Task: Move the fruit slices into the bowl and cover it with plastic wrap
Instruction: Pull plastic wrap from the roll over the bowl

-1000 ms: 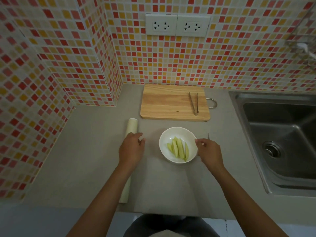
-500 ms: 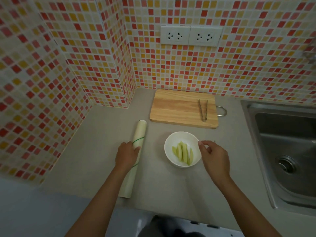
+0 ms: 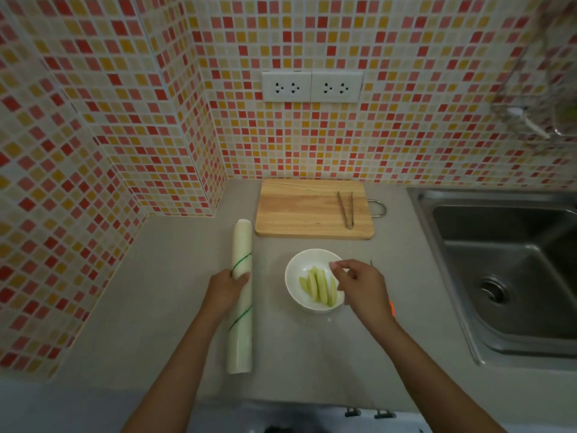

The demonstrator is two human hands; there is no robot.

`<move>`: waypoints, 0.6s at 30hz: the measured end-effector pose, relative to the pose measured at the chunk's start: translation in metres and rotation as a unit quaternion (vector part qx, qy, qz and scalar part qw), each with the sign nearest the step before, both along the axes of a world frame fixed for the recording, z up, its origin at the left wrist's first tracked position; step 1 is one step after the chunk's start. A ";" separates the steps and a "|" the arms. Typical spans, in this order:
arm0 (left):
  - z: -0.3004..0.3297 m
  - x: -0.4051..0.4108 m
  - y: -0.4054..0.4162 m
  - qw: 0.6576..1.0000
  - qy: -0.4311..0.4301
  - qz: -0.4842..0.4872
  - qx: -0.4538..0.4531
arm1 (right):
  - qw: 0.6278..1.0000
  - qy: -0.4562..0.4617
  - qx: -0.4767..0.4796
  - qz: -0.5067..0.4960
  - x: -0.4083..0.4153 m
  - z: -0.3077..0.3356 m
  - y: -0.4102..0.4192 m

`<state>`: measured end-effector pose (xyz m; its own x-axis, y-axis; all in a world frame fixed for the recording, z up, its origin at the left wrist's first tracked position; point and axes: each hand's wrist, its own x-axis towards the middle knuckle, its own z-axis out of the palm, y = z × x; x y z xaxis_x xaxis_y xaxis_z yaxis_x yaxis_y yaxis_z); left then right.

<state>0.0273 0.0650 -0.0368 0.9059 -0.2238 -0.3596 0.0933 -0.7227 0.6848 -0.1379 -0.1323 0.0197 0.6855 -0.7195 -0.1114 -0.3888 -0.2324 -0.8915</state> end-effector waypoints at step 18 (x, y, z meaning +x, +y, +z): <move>0.076 -0.057 -0.087 0.969 -0.025 -0.073 -0.236 | 0.973 -0.061 0.213 0.057 0.043 0.043 0.009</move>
